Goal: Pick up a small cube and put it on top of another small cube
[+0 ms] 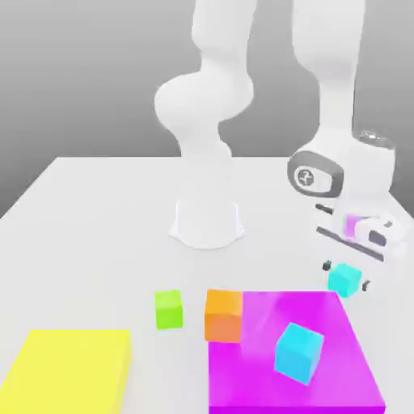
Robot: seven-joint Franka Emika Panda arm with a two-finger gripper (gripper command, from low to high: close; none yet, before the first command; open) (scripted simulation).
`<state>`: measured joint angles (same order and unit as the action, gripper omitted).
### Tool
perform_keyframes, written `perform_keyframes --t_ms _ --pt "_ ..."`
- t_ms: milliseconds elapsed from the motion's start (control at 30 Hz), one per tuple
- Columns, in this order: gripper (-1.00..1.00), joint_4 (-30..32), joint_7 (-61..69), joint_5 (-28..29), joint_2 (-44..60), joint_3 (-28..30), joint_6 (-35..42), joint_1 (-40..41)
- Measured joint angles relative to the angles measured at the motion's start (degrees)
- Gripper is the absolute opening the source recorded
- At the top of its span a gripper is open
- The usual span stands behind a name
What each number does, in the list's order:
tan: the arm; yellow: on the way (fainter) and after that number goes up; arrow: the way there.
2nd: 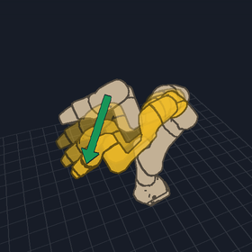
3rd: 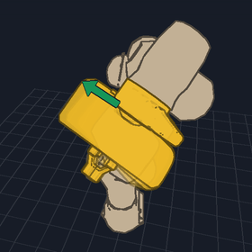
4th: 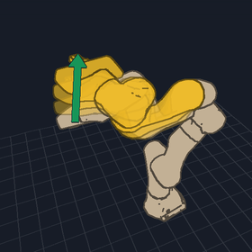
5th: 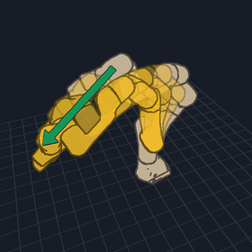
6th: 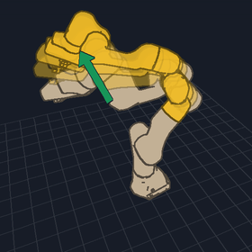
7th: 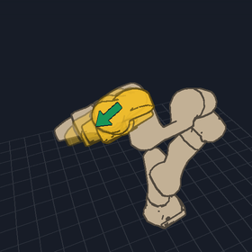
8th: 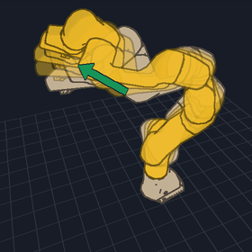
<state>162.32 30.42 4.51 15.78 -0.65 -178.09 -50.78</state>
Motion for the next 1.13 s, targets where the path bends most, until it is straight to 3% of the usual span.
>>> perform_keyframes --t_ms 167,433,633,867,1000,1033,1133 --pt "-1.00 0.0 -0.1 0.1 0.1 0.1 0.0 -0.1" --pt "-1.00 1.9 2.5 -4.0 -14.3 -1.8 12.5 2.4" --pt "-1.00 -9.1 -2.7 -4.4 -15.8 4.9 24.9 8.7" --pt "-1.00 -21.5 -9.1 -4.3 -16.4 18.9 38.0 10.0" --pt "-1.00 -23.7 -7.7 -8.5 -9.7 21.5 34.0 14.8" --pt "1.00 -23.5 -7.2 -9.3 -8.4 21.4 32.6 15.0" --pt "1.00 -23.5 -7.2 -9.3 -8.4 21.4 32.6 15.0"
